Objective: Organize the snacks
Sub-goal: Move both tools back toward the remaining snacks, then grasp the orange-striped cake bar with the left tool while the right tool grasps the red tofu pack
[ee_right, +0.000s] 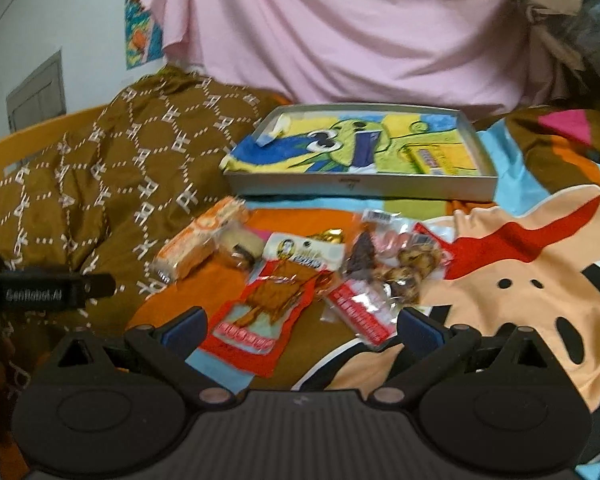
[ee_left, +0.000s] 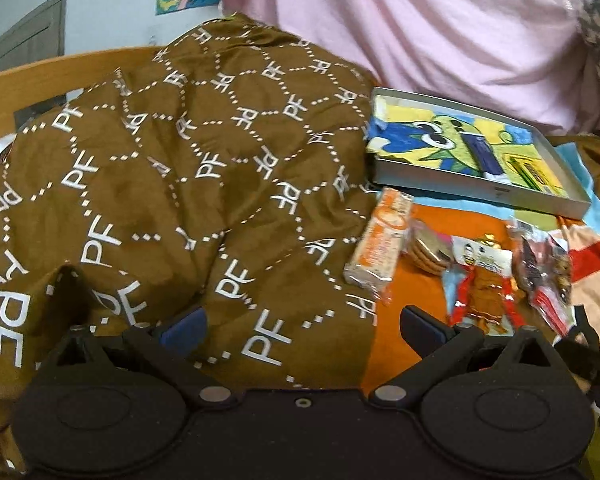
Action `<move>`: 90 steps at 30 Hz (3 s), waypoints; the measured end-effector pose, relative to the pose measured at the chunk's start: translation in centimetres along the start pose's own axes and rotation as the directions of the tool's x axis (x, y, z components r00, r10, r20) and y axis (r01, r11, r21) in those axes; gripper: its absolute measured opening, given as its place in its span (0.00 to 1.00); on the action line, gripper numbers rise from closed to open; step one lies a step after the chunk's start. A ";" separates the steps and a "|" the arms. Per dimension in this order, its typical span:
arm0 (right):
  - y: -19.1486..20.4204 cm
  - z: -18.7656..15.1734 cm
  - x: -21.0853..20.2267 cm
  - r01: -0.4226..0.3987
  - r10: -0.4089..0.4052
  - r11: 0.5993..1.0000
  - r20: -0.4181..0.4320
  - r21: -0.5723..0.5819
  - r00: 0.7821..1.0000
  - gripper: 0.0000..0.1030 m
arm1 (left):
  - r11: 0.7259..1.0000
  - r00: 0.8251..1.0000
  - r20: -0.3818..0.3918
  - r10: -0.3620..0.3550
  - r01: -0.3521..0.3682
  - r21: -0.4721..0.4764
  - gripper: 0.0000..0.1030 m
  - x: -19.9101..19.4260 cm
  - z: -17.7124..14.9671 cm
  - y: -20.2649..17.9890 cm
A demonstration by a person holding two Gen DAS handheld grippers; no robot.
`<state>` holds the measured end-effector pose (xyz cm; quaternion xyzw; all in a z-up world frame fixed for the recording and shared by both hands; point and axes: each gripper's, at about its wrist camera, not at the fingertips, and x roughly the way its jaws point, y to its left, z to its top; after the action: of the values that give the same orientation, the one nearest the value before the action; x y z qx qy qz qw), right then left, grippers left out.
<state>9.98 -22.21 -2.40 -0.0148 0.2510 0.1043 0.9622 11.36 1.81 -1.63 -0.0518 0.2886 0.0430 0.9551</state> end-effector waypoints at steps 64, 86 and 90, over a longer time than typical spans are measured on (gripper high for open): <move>1.1 1.9 11.6 0.001 0.011 0.998 -0.180 0.071 0.984 0.63 | 0.923 0.963 -0.223 -0.153 0.220 0.317 0.35 11.1 6.2 -5.9; 0.8 -0.2 4.0 -0.086 0.076 0.996 -0.299 -0.021 0.951 0.63 | 0.944 0.946 -0.289 -0.146 0.221 0.246 0.35 4.4 2.8 -5.3; 0.5 -0.4 3.5 -0.089 0.084 0.996 -0.307 -0.003 0.948 0.64 | 0.948 0.946 -0.281 -0.159 0.226 0.224 0.36 4.7 2.8 -5.0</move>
<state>12.71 -21.07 -4.46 -0.0277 0.3967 0.1451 0.9060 17.32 -2.59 -1.56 0.0374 0.4077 -0.0957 0.9073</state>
